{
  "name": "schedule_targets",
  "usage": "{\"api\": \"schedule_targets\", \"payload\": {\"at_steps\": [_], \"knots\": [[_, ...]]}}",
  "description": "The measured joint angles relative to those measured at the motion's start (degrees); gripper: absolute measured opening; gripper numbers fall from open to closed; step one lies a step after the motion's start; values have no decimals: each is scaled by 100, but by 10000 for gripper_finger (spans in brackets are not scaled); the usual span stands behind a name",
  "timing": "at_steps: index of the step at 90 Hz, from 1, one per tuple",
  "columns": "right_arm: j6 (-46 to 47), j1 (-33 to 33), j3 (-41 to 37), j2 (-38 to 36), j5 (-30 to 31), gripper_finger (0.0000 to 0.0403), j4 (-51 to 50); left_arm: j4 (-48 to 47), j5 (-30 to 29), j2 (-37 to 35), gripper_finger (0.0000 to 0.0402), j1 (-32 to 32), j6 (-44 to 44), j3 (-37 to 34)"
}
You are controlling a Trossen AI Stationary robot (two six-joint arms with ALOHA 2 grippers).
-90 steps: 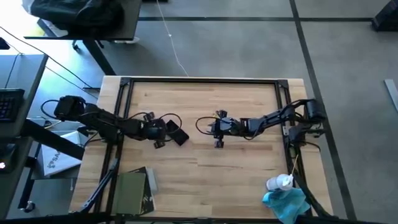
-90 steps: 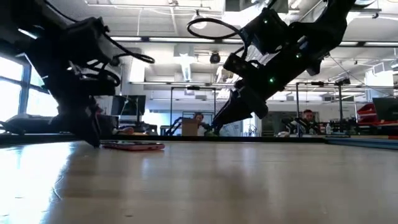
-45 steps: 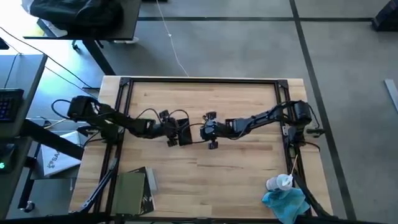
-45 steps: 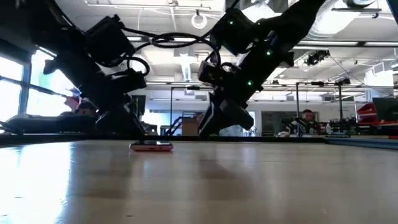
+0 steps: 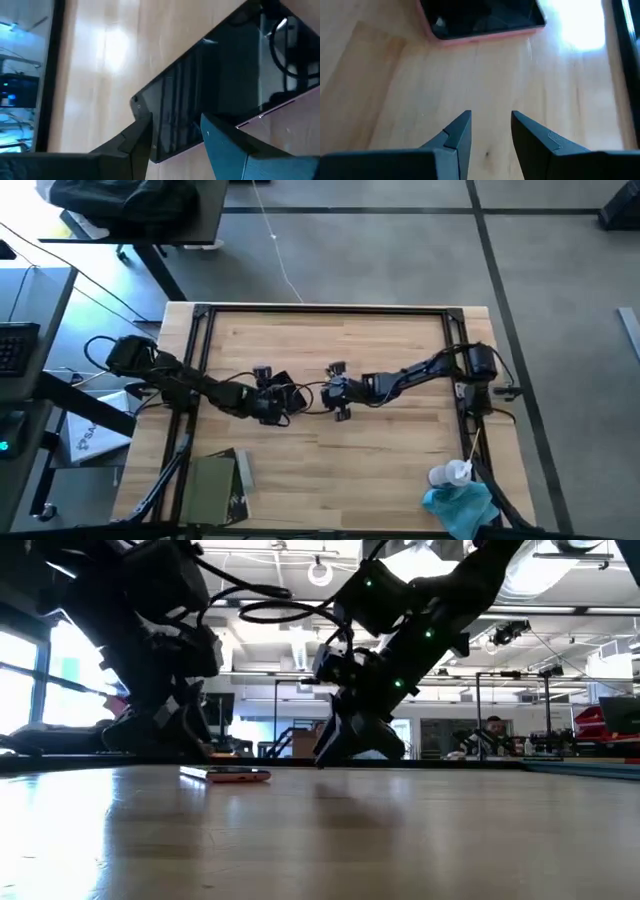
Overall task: Apply microfiber cloth
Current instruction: Spray the pink cellphone using the spray bottle
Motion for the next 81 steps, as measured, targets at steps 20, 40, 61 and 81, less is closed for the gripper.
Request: {"api": "schedule_targets", "payload": {"at_steps": [20, 40, 61, 81], "knots": [[-4, -183, 0, 0, -459, 106, 108, -923, 682, 0, 147, -44, -1128, -2], [-270, -265, 0, 0, -362, 112, 100, -1187, 743, -27, 147, -105, -1947, -369], [-739, -185, 0, 139, 56, 168, 340, 742, 73, -20, 147, -134, -836, -967], [-1559, 63, 0, 298, 419, 217, 407, 2174, 122, 187, 147, 131, 618, -1056]]}}
